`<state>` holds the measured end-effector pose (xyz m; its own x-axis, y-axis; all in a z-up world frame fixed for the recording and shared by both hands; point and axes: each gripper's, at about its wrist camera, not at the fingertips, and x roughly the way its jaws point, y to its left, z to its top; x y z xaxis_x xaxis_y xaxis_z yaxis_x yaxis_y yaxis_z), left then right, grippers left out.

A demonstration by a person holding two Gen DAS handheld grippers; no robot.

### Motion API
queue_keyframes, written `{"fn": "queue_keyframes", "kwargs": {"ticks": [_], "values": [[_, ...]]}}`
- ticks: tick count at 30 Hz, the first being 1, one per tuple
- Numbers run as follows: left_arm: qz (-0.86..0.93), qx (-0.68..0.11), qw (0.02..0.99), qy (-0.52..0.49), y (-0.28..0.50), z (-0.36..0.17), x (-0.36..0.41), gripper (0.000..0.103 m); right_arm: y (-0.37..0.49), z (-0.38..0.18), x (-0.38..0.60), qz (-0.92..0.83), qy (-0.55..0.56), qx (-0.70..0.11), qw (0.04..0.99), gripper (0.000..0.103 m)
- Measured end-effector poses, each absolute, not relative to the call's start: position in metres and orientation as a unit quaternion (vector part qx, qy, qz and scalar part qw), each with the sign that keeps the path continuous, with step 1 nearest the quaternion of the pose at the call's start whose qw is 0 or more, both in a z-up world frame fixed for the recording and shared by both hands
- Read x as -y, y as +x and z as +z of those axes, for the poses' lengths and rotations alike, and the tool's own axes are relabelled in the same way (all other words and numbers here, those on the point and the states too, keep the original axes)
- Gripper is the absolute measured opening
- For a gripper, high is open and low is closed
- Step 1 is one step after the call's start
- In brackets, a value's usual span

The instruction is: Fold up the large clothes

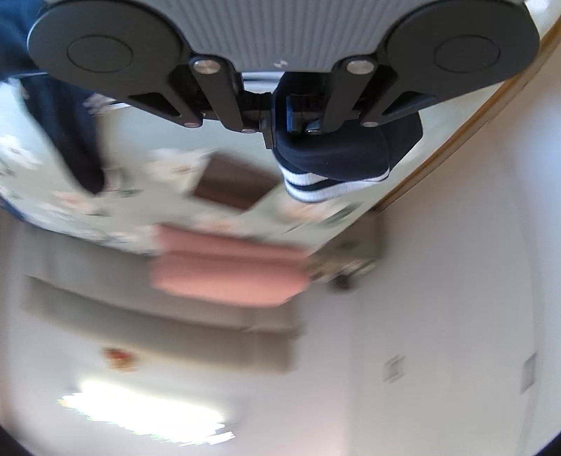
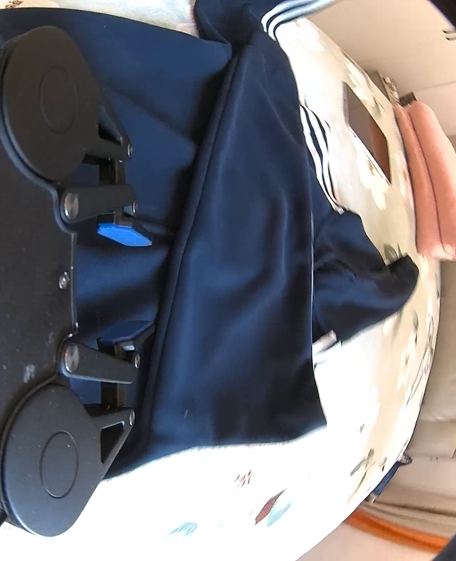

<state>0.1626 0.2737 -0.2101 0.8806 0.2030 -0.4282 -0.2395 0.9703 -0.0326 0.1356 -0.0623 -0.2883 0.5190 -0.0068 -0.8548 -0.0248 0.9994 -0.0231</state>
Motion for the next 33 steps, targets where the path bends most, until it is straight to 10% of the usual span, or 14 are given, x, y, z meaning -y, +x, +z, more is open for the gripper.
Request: {"fn": "queue_keyframes", "kwargs": {"ticks": [6,10,17,33], "values": [[-0.055,-0.171,0.983,0.032,0.172,-0.193,-0.122,0.009,0.119,-0.272,0.104,-0.034,0.006,-0.481,0.876,0.059],[-0.175,-0.257,0.949,0.052,0.191,-0.25,-0.038,0.058,0.118,-0.269,0.131,-0.053,0.022,-0.481,0.875,0.059],[-0.185,-0.417,0.889,0.051,0.159,-0.341,-0.038,0.05,0.15,-0.275,0.149,0.007,0.029,-0.459,0.888,0.059],[-0.03,-0.436,0.9,-0.008,0.107,-0.302,-0.133,0.05,0.246,-0.276,-0.026,0.189,-0.068,-0.433,0.879,0.078]]}}
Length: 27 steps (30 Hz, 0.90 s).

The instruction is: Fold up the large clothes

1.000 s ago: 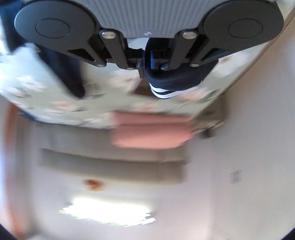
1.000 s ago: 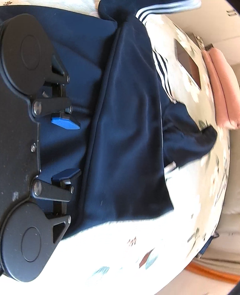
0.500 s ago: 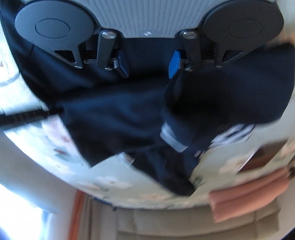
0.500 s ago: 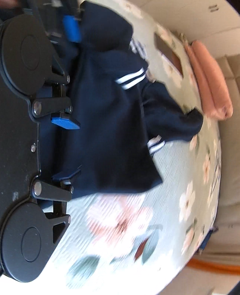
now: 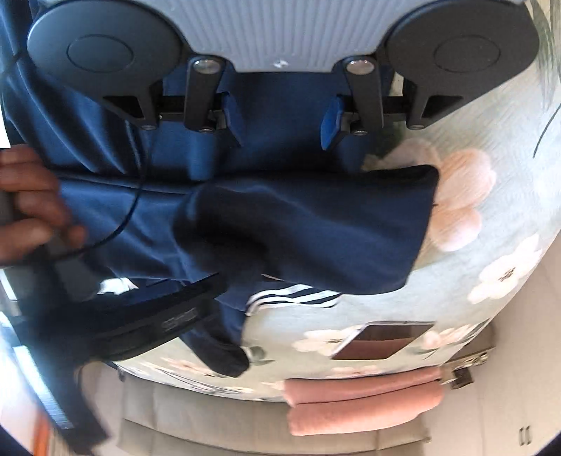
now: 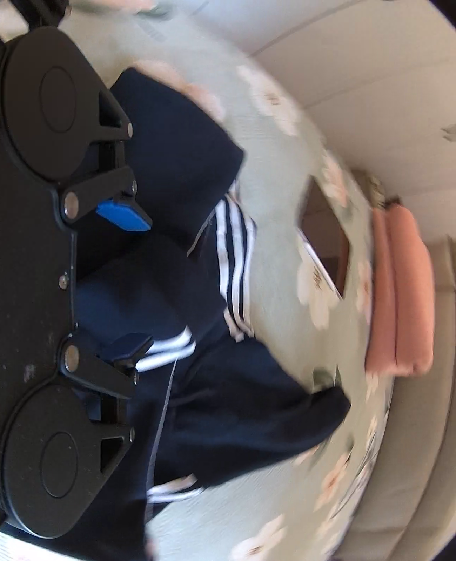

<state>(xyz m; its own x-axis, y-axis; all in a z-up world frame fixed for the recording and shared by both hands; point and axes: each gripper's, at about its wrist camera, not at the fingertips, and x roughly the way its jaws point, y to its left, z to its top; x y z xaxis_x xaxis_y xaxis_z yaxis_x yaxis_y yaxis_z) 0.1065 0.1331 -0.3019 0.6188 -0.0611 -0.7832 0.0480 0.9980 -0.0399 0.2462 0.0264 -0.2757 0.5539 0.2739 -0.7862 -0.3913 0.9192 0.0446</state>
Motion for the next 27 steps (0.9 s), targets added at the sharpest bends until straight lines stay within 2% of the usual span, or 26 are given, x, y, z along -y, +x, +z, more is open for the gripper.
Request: {"fn": "queue_keyframes", "kwargs": {"ticks": [5,7,9,12,16,22,23,24,25,26,27], "values": [[-0.006,-0.432,0.902,-0.003,0.104,-0.302,-0.143,0.051,0.263,-0.317,-0.069,0.143,-0.176,-0.465,0.856,0.077],[0.002,-0.429,0.904,0.003,0.103,-0.302,-0.143,0.051,0.26,-0.321,-0.068,0.138,-0.18,-0.453,0.862,0.06],[0.006,-0.427,0.904,0.008,0.103,-0.302,-0.143,0.05,0.255,-0.314,-0.058,0.133,-0.159,-0.44,0.874,0.017],[0.014,-0.419,0.907,0.03,0.103,-0.299,-0.137,0.05,0.244,-0.29,-0.028,0.108,-0.117,-0.404,0.901,0.014],[0.014,-0.39,0.917,0.08,0.106,-0.288,-0.119,0.05,0.221,-0.248,0.034,0.054,-0.072,-0.349,0.933,0.014],[-0.02,-0.367,0.929,0.046,0.125,-0.276,-0.106,0.05,0.184,-0.208,0.129,-0.071,-0.042,-0.283,0.956,0.014],[-0.024,-0.367,0.929,0.041,0.129,-0.277,-0.104,0.05,0.181,-0.211,0.141,-0.078,-0.041,-0.288,0.954,0.017],[-0.03,-0.367,0.929,0.037,0.133,-0.278,-0.102,0.05,0.183,-0.218,0.152,-0.067,-0.032,-0.309,0.948,0.026],[-0.034,-0.367,0.929,0.034,0.138,-0.28,-0.101,0.05,0.187,-0.231,0.162,-0.05,-0.017,-0.346,0.937,0.031],[-0.039,-0.371,0.927,0.031,0.145,-0.285,-0.099,0.05,0.193,-0.25,0.172,-0.043,-0.005,-0.389,0.92,0.063],[-0.045,-0.38,0.924,0.028,0.152,-0.29,-0.097,0.05,0.195,-0.268,0.182,-0.063,0.0,-0.423,0.904,0.074]]}}
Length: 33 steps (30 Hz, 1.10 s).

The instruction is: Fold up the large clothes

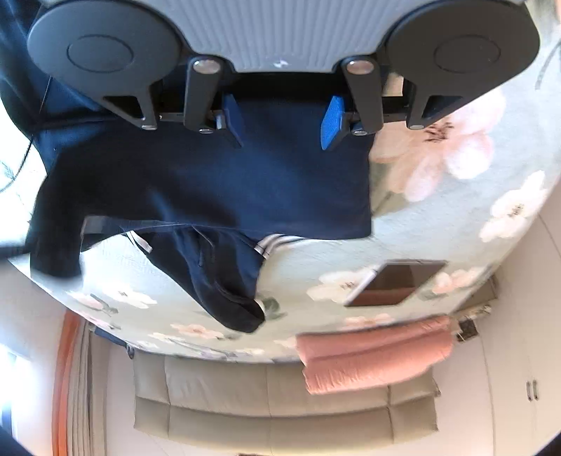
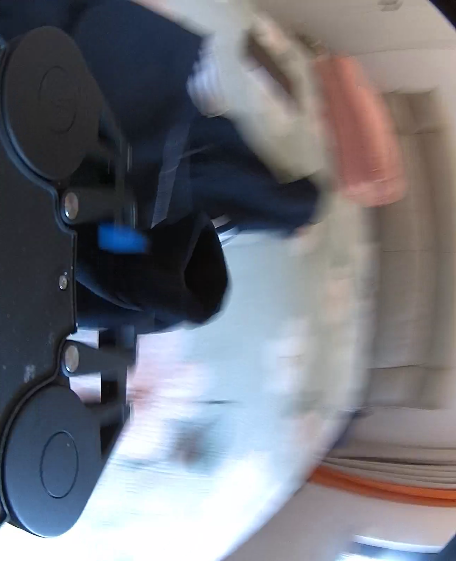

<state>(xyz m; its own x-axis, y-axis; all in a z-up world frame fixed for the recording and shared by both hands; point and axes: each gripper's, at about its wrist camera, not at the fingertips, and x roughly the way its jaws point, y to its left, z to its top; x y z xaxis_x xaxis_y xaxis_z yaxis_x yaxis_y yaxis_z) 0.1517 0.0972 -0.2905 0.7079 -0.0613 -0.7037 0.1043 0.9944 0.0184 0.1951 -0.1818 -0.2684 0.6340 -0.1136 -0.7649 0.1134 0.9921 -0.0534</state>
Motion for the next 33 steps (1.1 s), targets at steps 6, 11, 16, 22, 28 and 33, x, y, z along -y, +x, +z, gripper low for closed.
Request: {"fn": "queue_keyframes", "kwargs": {"ticks": [6,11,16,22,28,33], "values": [[-0.064,-0.388,0.919,0.015,0.182,-0.296,-0.093,0.05,0.163,-0.268,0.246,-0.186,0.084,-0.422,0.883,0.061],[-0.105,-0.399,0.911,0.002,0.217,-0.307,-0.076,0.05,0.18,-0.258,0.198,-0.074,0.028,-0.401,0.913,0.055],[-0.073,-0.461,0.884,0.004,0.247,-0.357,-0.08,0.038,0.208,-0.309,0.182,-0.071,-0.013,-0.459,0.885,0.018],[-0.063,-0.456,0.887,-0.038,0.24,-0.36,-0.112,0.027,0.187,-0.318,0.245,-0.167,0.049,-0.481,0.859,0.002],[-0.068,-0.441,0.893,-0.068,0.212,-0.337,-0.134,0.026,0.179,-0.273,0.212,-0.056,0.049,-0.444,0.893,0.017],[-0.071,-0.454,0.884,-0.084,0.204,-0.351,-0.147,0.026,0.201,-0.299,0.145,0.023,-0.008,-0.466,0.884,0.021]]}}
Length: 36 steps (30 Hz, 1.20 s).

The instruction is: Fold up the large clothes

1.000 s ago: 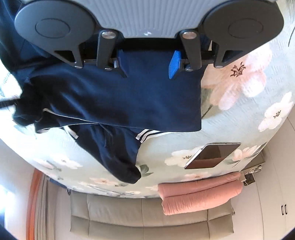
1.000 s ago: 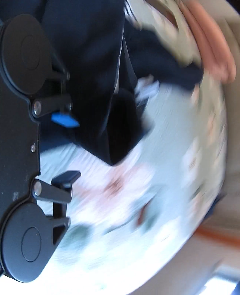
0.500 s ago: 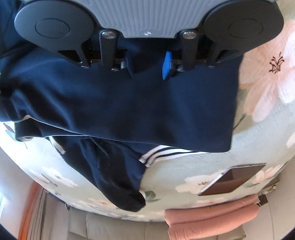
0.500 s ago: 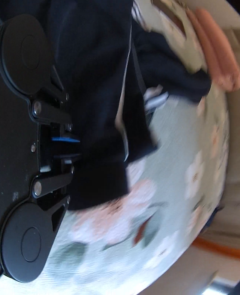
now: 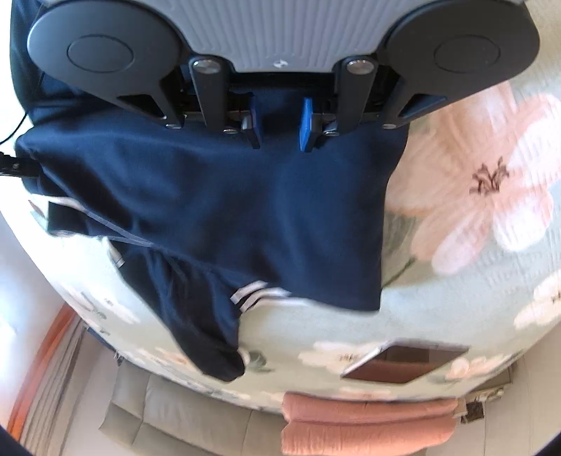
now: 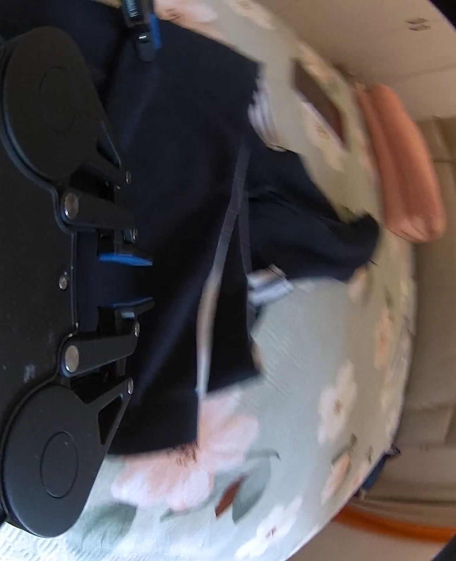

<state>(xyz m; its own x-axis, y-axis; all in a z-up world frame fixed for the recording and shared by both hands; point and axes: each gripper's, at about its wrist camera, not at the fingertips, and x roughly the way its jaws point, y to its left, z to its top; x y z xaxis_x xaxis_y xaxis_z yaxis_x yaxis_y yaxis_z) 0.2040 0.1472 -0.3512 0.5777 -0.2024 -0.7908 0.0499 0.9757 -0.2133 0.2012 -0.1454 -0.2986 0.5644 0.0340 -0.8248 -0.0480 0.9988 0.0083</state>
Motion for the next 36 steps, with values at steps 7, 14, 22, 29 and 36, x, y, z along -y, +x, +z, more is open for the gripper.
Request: {"fn": "queue_keyframes", "kwargs": {"ticks": [7,14,22,29,36], "values": [[-0.092,-0.431,0.892,-0.099,0.209,-0.359,-0.147,0.044,0.223,-0.311,0.151,0.04,-0.009,-0.517,0.855,0.023],[-0.086,-0.398,0.912,-0.048,0.208,-0.364,-0.117,0.077,0.302,-0.254,0.139,0.088,-0.023,-0.374,0.923,0.041],[-0.111,-0.326,0.939,0.011,0.189,-0.391,-0.098,0.103,0.437,-0.259,0.117,0.108,-0.054,-0.316,0.941,0.059],[-0.113,-0.306,0.945,0.004,0.186,-0.399,-0.098,0.103,0.525,-0.273,0.078,0.1,-0.106,-0.345,0.927,0.078],[-0.116,-0.299,0.947,-0.003,0.182,-0.402,-0.101,0.103,0.6,-0.307,0.044,0.111,-0.119,-0.41,0.897,0.078]]}}
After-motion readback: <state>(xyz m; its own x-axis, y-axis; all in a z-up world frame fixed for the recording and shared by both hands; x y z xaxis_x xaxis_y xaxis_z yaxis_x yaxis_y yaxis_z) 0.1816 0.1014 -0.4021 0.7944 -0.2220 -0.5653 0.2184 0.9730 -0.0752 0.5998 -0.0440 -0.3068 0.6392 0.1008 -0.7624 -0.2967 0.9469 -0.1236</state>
